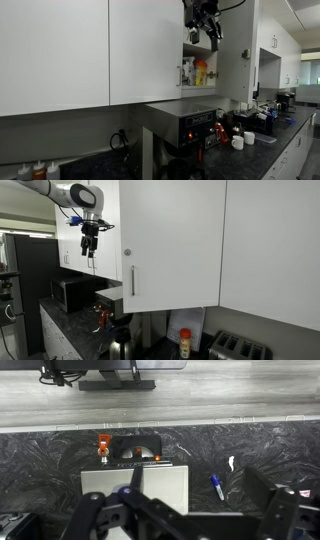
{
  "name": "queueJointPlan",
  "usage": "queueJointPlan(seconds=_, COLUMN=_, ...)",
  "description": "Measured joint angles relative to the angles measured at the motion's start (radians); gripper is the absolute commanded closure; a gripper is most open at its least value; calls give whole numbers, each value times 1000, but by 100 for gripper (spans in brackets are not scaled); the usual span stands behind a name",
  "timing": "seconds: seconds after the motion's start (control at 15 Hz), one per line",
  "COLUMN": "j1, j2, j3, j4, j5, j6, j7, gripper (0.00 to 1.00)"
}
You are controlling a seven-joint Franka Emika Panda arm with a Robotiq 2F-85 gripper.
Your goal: Close the second cabinet door
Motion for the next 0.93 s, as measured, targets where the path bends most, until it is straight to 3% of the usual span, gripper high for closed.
queueJointPlan(seconds=0.4, j1=8, j2=-140, j3=58, j4=-41, j5=-67, j6=-34, j7=82, gripper=0)
queueJointPlan(seconds=0.93, j1=-15, j2=-299, j3=65, j4=-97, j5=-188, j6=-107, j7=172, gripper=0)
